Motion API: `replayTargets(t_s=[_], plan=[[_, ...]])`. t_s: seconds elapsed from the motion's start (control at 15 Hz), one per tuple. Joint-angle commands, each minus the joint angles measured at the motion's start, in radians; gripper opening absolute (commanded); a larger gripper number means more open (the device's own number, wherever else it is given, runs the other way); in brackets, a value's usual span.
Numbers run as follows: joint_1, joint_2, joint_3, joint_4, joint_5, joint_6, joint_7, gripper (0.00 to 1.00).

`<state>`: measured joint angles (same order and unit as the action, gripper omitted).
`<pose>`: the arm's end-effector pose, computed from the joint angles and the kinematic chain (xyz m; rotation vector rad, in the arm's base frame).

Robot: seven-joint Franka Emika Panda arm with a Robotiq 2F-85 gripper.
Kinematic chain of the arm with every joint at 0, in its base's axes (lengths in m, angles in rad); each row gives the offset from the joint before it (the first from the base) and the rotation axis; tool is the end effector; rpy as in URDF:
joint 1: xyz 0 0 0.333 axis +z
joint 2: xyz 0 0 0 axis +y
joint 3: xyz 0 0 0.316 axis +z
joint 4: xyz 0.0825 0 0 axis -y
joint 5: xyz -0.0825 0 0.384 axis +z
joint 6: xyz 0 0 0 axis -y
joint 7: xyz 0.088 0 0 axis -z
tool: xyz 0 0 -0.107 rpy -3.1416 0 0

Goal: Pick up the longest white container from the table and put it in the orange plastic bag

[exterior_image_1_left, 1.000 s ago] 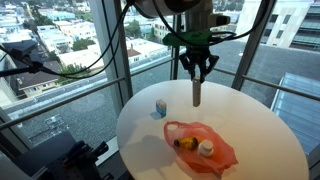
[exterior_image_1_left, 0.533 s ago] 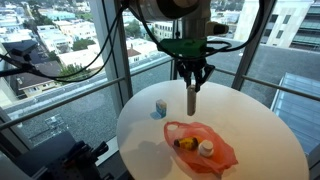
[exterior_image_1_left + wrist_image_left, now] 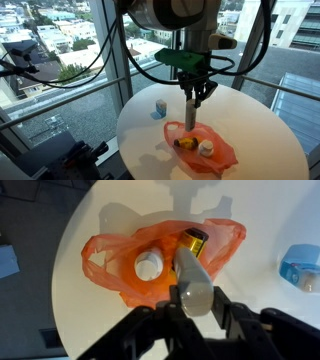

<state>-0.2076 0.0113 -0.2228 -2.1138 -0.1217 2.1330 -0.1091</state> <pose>0.4932 -0.2320 0.4102 3.0124 -0.3889 -0.0310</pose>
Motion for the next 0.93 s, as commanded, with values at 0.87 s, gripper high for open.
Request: replayTargets(t_s=[0.87], plan=[[-0.017,0.077,-0.01,-0.041,0.008,0.142,0.04,0.11]])
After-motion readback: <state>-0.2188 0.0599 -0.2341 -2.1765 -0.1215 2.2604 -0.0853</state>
